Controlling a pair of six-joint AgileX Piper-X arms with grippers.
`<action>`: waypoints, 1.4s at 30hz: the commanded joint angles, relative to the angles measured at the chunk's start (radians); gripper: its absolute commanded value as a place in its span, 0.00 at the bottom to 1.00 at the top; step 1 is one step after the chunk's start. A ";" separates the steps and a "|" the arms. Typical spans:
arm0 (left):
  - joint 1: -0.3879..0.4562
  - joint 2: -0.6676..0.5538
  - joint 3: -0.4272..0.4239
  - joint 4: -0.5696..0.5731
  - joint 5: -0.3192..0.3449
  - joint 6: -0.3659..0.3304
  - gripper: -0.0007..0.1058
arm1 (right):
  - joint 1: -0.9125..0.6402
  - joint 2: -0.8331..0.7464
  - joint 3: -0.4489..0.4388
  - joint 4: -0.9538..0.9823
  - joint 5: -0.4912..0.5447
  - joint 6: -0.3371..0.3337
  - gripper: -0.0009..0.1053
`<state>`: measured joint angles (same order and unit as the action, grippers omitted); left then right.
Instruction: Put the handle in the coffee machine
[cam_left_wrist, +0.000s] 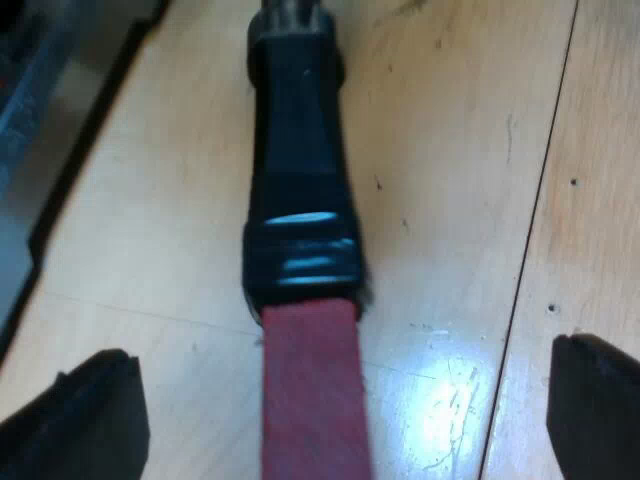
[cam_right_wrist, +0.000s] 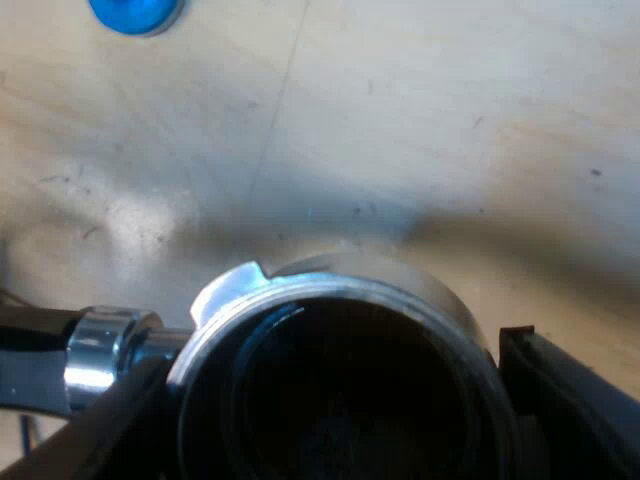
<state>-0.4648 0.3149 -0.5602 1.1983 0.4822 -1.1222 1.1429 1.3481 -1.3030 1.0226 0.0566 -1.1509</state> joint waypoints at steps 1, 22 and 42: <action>-0.001 0.049 0.005 -0.028 0.008 0.014 0.75 | -0.003 -0.030 -0.009 -0.009 -0.016 0.004 0.01; -0.001 0.202 0.016 -0.126 0.073 0.058 0.74 | -0.003 -0.054 -0.009 0.009 -0.016 0.004 0.01; -0.001 0.202 0.016 -0.110 0.069 0.058 0.33 | -0.003 -0.054 -0.009 0.009 -0.016 0.004 0.01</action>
<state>-0.4648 0.5160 -0.5451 1.0838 0.5458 -1.0686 1.1429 1.3150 -1.3030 1.0373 0.0506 -1.1408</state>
